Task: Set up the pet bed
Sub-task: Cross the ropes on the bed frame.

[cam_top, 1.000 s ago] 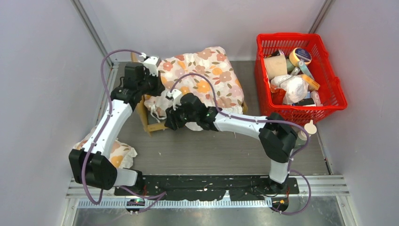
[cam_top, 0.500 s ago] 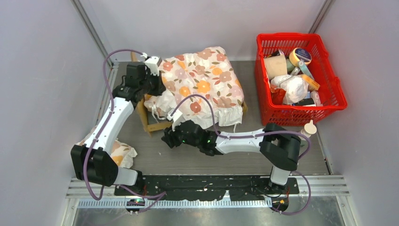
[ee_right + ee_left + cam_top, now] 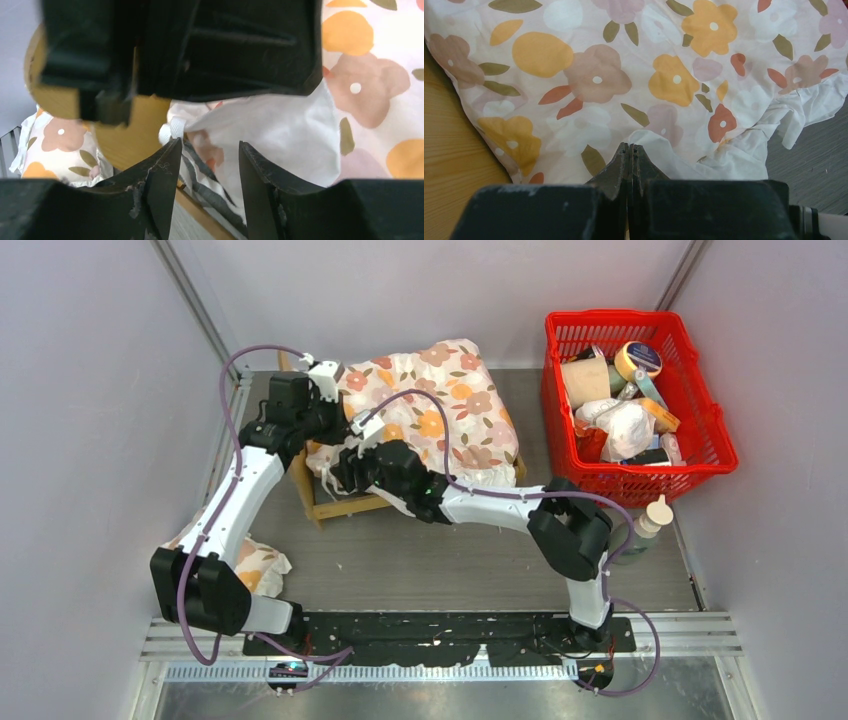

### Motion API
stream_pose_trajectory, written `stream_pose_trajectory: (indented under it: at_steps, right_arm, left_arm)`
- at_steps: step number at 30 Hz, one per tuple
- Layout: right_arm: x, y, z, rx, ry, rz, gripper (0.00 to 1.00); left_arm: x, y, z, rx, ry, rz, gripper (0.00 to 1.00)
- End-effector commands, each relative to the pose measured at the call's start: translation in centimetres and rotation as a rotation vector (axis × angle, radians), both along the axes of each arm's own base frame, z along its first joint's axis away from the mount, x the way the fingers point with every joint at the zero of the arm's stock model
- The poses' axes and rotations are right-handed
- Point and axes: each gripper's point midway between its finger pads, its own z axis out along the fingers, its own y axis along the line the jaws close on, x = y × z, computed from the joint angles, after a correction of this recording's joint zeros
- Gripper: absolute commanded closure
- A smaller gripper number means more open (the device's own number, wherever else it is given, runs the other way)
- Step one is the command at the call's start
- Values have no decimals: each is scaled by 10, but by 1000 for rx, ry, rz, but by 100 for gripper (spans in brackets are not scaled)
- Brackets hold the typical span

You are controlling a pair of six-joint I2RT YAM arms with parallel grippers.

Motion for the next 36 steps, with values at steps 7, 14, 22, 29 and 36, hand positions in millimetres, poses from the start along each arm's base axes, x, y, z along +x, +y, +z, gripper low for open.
stream_pose_trajectory:
  at_steps: [7, 14, 22, 29, 36]
  right_arm:
    - [-7, 24, 9, 33, 4, 172, 55]
    - [-12, 28, 6, 63, 25, 199, 57]
    - [-6, 31, -13, 22, 39, 184, 56]
    - [-8, 31, -13, 20, 33, 224, 89]
    - [-42, 30, -5, 51, 68, 378, 95]
  left_arm:
    - [6, -3, 17, 0, -44, -19, 100]
    - [7, -1, 19, 8, -51, -14, 100]
    - [8, -1, 19, 11, -50, -12, 100]
    - [10, -1, 20, 15, -52, -13, 100]
    - [11, 3, 16, 39, -44, -5, 100]
